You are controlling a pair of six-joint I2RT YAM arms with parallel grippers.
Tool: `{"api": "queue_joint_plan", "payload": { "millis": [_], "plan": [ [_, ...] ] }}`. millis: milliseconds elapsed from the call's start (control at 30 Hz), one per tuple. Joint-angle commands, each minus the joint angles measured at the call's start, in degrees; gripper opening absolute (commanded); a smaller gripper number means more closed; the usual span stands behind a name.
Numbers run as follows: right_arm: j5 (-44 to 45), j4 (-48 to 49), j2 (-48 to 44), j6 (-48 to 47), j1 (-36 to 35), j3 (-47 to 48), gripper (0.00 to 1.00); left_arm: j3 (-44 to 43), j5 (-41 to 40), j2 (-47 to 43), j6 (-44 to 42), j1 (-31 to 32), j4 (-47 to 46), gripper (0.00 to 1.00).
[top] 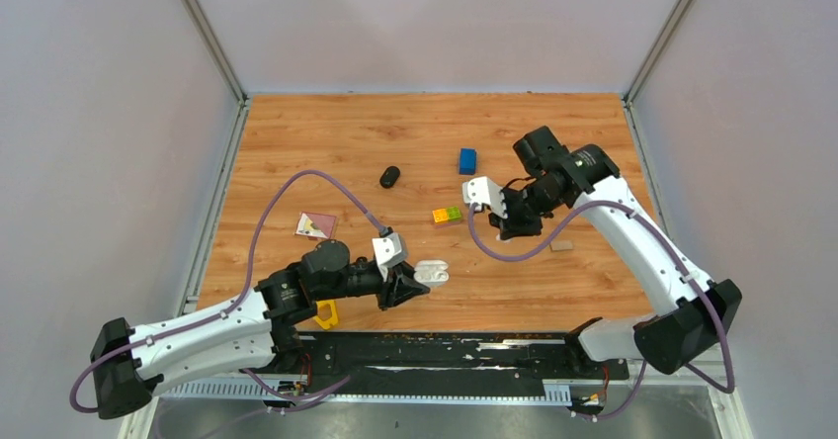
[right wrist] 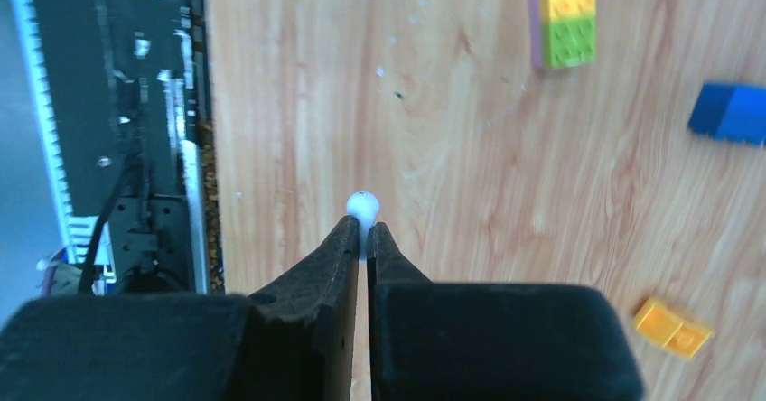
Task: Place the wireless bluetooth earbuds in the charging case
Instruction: Pick up the earbud from the center of the board, then place the earbud in the charging case.
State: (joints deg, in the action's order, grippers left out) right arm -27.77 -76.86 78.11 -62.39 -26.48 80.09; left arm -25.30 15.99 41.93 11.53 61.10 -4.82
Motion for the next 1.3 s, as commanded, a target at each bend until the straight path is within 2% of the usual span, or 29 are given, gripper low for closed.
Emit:
{"api": "queue_joint_plan", "payload": {
  "millis": [0,133,233,400,633,767,933,1267],
  "plan": [
    [-3.87,-9.1,0.66,-6.49,-3.77,6.77,0.01,-5.46,1.08,1.63,-7.97,0.29,4.32,0.0],
    [-3.4,-12.63,2.37,-3.82,-9.57,16.11,0.01,-5.83,1.13,2.54,-10.84,0.27,4.51,0.0],
    [-6.25,-15.0,5.16,0.64,-13.66,23.85,0.01,-5.53,1.76,3.13,-10.94,0.21,3.13,0.0],
    [-8.06,-15.08,9.5,7.05,-19.56,30.73,0.01,-5.13,2.55,2.29,-10.55,0.27,2.03,0.0],
    [-6.36,-13.73,12.04,10.57,-28.04,32.31,0.0,-4.86,2.3,0.58,-10.45,0.29,1.88,0.0],
    [-5.9,-12.81,13.18,11.99,-30.06,34.84,0.0,-4.79,2.21,0.18,-10.41,0.25,1.8,0.0],
    [-5.14,-11.08,11.99,12.27,-32.58,33.37,0.0,-4.39,2.03,-0.58,-10.06,0.27,1.19,0.0],
    [1.81,-5.73,11.29,14.34,-36.98,32.76,0.0,-4.82,1.48,0.24,-9.36,0.26,1.31,0.0]
  ]
}}
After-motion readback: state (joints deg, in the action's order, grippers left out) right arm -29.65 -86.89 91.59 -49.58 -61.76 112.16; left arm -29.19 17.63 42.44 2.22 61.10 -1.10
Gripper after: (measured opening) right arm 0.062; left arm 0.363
